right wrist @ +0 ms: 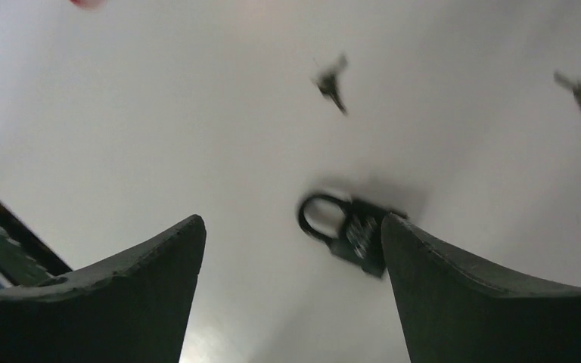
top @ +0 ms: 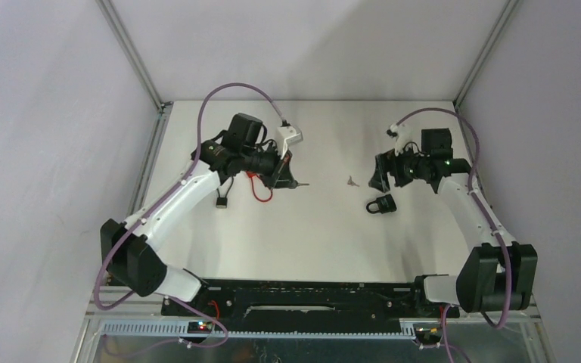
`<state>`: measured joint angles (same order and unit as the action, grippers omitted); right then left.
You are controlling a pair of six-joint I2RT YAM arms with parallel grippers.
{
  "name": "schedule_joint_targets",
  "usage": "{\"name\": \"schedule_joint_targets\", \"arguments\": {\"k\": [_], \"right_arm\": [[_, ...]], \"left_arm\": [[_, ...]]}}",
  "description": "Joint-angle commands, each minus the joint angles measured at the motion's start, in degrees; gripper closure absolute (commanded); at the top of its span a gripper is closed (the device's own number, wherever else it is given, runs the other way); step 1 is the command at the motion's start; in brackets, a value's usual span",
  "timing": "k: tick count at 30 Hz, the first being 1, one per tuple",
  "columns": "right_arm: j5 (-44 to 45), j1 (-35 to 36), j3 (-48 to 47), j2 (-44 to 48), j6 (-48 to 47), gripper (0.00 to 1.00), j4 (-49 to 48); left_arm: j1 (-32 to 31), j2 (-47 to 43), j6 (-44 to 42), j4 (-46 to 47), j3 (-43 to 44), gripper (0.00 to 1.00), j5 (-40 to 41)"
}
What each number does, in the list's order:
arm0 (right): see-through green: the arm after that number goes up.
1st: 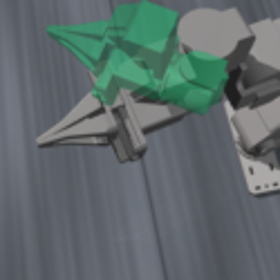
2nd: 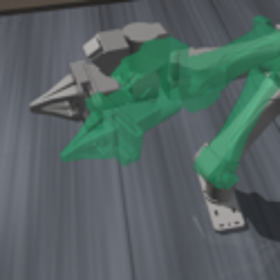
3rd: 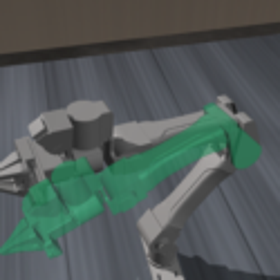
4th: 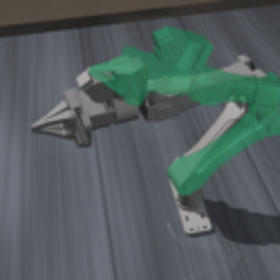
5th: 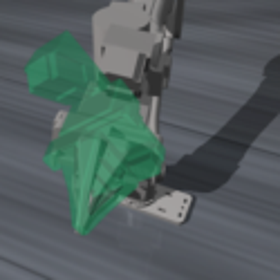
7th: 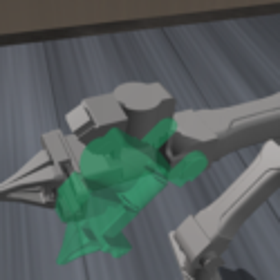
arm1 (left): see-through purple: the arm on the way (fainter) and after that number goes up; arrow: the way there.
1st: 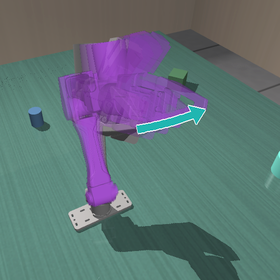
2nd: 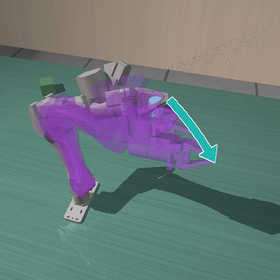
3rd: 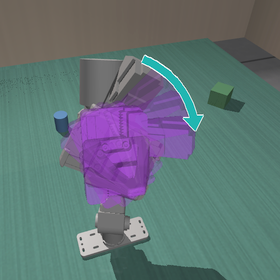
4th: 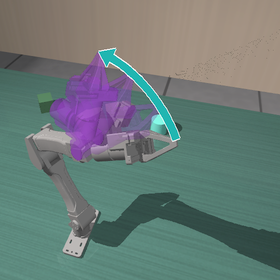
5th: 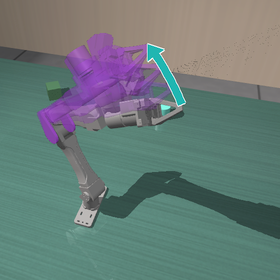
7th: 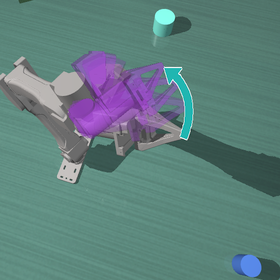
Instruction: Unlock with the key
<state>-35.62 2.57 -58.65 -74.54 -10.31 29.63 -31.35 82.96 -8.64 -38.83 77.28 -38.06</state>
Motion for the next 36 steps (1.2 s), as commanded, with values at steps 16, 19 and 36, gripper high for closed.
{"name": "schedule_joint_targets", "arguments": {"k": [16,19,36], "right_arm": [[20.5,2.4,-3.2,-20.4,-16.0,0.14,14.5],[19.0,3.5,-5.1,-22.5,-16.1,0.14,14.7],[17.4,19.6,-13.6,-30.5,-21.3,0.19,19.7]], "left_arm": [[-0.5,-10.0,-8.9,-6.2,-2.0,1.00,8.4],[-0.6,-10.3,-9.1,-6.2,-2.2,1.00,8.3],[-0.7,-13.6,-9.9,-5.2,-4.8,1.00,10.2]]}}
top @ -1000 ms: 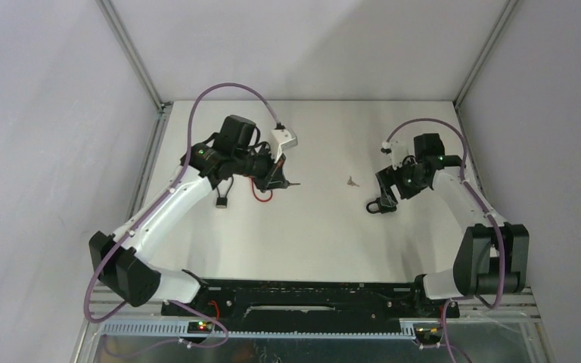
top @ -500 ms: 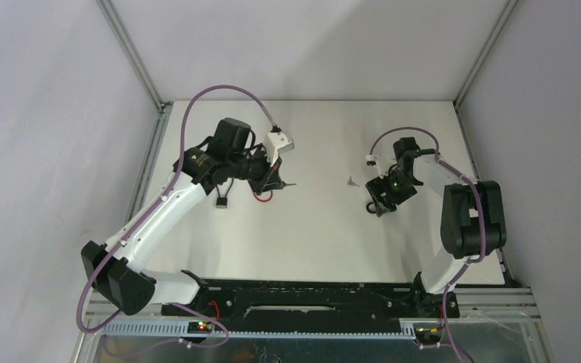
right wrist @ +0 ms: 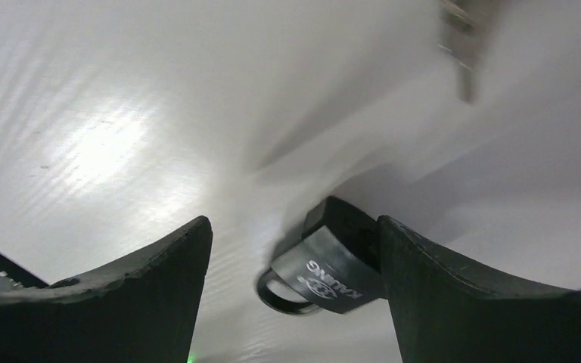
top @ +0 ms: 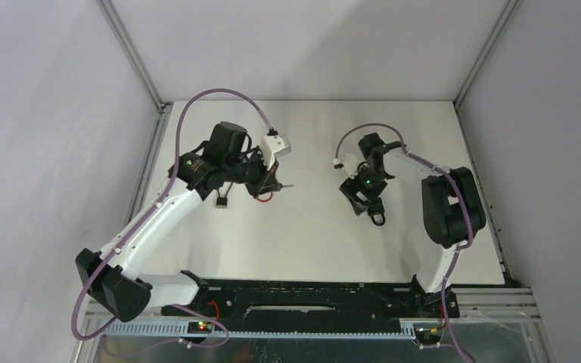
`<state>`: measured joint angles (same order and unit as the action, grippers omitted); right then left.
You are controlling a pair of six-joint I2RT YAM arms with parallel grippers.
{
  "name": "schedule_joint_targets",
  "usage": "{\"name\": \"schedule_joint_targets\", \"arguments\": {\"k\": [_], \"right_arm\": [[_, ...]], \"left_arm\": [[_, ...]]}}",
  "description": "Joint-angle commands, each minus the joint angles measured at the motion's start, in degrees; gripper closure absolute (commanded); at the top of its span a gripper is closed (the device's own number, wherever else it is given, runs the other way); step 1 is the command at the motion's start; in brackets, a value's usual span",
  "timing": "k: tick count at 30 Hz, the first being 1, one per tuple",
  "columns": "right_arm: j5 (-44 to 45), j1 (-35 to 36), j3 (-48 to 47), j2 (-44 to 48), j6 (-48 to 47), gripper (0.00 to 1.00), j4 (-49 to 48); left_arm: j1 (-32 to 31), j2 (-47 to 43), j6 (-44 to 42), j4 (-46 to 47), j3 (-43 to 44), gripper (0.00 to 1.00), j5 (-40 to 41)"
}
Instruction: Unlock with the key
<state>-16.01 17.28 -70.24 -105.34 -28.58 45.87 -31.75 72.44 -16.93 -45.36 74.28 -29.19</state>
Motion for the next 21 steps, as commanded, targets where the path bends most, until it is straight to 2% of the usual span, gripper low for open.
{"name": "schedule_joint_targets", "arguments": {"k": [1,5,12,21], "right_arm": [[-1.9,6.6,-2.0,1.0,-3.4,0.20,3.7],[-0.2,9.4,-1.2,4.4,-3.2,0.21,4.1],[7.3,9.1,5.3,13.8,-4.3,0.16,0.0],[8.0,3.1,9.9,14.6,-6.8,0.07,-2.7]], "left_arm": [[-0.3,-3.5,-1.7,1.5,-2.0,1.00,1.5],[-0.3,-4.8,-2.1,1.8,-2.7,1.00,2.3],[-0.3,-6.5,-2.6,2.0,-3.1,1.00,3.1],[-0.3,-6.7,-2.9,2.2,-3.5,1.00,3.3]]}}
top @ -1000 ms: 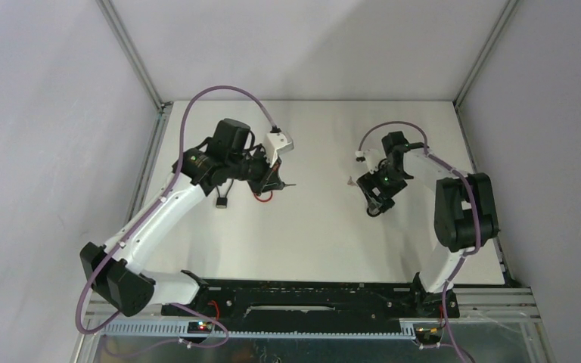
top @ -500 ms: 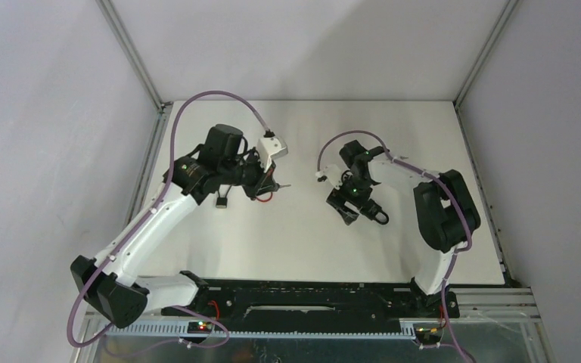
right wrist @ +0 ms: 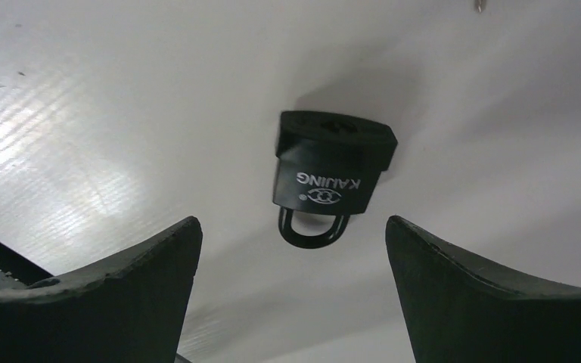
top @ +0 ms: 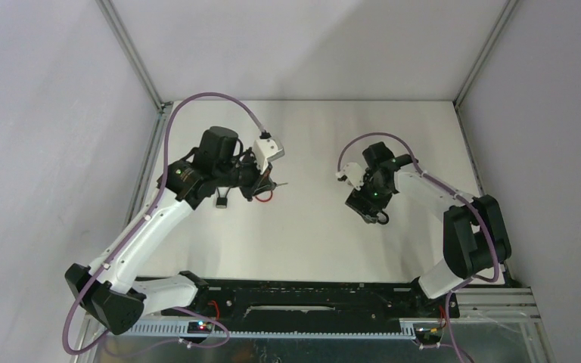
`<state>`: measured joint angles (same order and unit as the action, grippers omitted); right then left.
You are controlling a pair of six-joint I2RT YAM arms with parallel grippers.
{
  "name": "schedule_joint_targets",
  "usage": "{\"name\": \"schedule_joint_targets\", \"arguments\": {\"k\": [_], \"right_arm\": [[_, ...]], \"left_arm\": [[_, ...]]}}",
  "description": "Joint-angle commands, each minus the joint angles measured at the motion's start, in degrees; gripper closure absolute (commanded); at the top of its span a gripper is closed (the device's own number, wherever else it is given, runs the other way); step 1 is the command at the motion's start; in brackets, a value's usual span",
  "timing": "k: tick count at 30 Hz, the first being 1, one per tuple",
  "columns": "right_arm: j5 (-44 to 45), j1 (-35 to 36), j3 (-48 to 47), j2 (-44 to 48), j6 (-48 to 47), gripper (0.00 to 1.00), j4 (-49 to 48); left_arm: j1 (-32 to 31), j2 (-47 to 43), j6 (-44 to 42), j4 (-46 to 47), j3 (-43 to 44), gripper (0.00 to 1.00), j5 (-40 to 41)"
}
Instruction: Unlock with the key
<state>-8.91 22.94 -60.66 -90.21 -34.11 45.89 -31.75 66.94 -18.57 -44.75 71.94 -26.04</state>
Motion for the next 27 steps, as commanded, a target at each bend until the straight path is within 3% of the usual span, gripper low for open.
{"name": "schedule_joint_targets", "arguments": {"k": [1,15,27], "right_arm": [[0.3,-3.2,0.4,-1.1,-1.1,0.07,-3.1],[-2.8,-4.3,0.3,-8.2,0.1,0.12,-7.3],[-1.5,-4.4,0.3,-10.2,1.6,0.30,-6.7]], "left_arm": [[-0.3,-1.1,-1.3,1.5,-1.1,1.00,0.0],[-0.3,-0.8,-1.1,1.4,-1.0,1.00,-0.8],[-0.3,-1.1,-0.9,1.3,-1.1,1.00,-1.3]]}}
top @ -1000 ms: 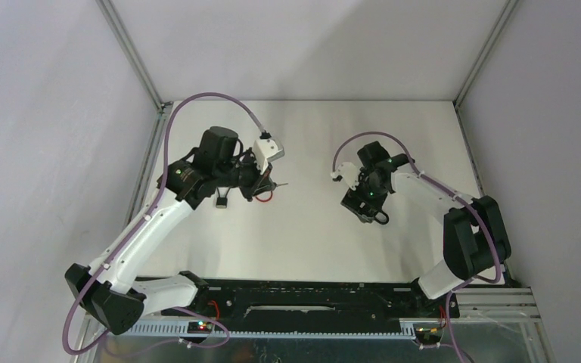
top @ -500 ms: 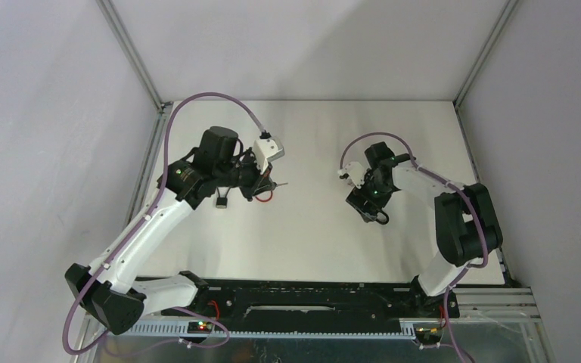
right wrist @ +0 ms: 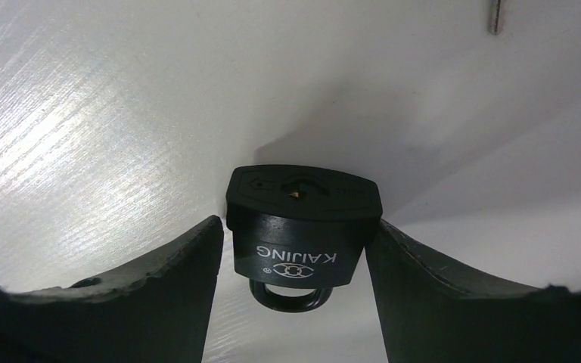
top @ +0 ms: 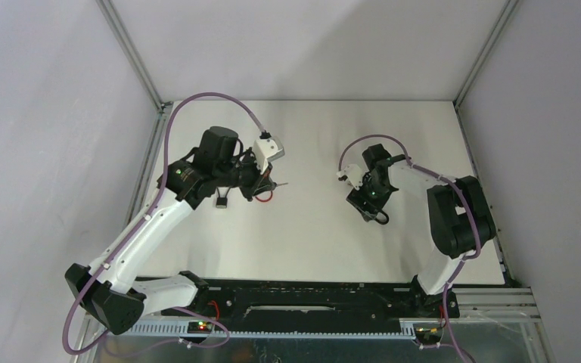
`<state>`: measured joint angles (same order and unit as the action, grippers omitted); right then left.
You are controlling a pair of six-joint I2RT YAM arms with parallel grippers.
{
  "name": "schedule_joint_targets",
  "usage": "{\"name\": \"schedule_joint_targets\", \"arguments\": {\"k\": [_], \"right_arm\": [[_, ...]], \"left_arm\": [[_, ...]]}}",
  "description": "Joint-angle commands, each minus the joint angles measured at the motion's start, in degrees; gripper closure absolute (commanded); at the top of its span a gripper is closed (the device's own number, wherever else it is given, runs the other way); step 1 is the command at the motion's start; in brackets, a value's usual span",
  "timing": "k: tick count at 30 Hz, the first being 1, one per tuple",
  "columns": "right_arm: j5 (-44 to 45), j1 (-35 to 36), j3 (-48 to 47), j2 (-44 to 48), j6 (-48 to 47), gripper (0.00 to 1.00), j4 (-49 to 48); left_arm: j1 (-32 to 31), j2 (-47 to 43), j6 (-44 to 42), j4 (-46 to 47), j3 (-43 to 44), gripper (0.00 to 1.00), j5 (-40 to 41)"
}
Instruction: Unlock with the key
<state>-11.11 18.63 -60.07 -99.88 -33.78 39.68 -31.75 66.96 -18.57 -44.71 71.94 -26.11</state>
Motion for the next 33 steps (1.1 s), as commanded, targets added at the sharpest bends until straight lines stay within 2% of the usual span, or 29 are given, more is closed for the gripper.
{"name": "schedule_joint_targets", "arguments": {"k": [1,5,7,9,10,12,13,17,22,26,31,33], "right_arm": [[1.4,-0.2,-0.1,-0.4,1.6,0.30,-0.7],[3.6,0.0,1.2,0.3,3.0,0.35,-2.4],[4.1,0.1,1.7,0.4,3.6,0.44,-3.0],[4.4,0.4,2.0,1.0,3.7,0.61,-3.4],[4.5,0.5,2.0,1.7,3.6,0.77,-3.5],[4.5,0.9,2.0,4.4,3.2,0.98,-4.0],[4.1,1.1,2.0,6.4,2.5,1.00,-4.1],[0.1,2.7,2.0,18.4,-0.7,1.00,-6.3],[4.4,9.3,1.5,36.9,-7.9,1.00,-14.0],[10.7,12.2,-7.1,37.8,-11.5,1.00,-9.5],[23.8,16.3,-8.5,38.3,-17.5,1.00,-11.6],[25.8,16.4,-9.9,37.9,-18.1,1.00,-9.6]], "left_arm": [[-0.3,-1.3,-0.9,1.3,-1.1,1.00,-1.2],[-0.3,-1.5,-0.9,1.5,-1.5,1.00,-1.2],[-0.3,-1.3,-0.9,1.5,-1.5,1.00,-1.3],[-0.3,-1.2,-0.9,1.5,-1.2,1.00,-1.4],[-0.3,-1.0,-0.9,1.3,-1.0,1.00,-1.4],[-0.4,-0.7,-1.0,0.9,-0.4,1.00,-1.4],[-0.4,-0.5,-1.1,0.6,-0.1,1.00,-1.3],[-0.4,0.7,-1.9,-1.1,2.6,1.00,-0.7],[-0.4,4.9,-1.4,-7.4,11.9,1.00,-3.3],[-0.4,7.7,0.9,-10.3,18.2,1.00,-7.8],[-0.5,10.9,1.7,-11.3,22.5,1.00,-9.8],[-0.5,12.4,1.2,-12.0,23.7,1.00,-10.1]]}}
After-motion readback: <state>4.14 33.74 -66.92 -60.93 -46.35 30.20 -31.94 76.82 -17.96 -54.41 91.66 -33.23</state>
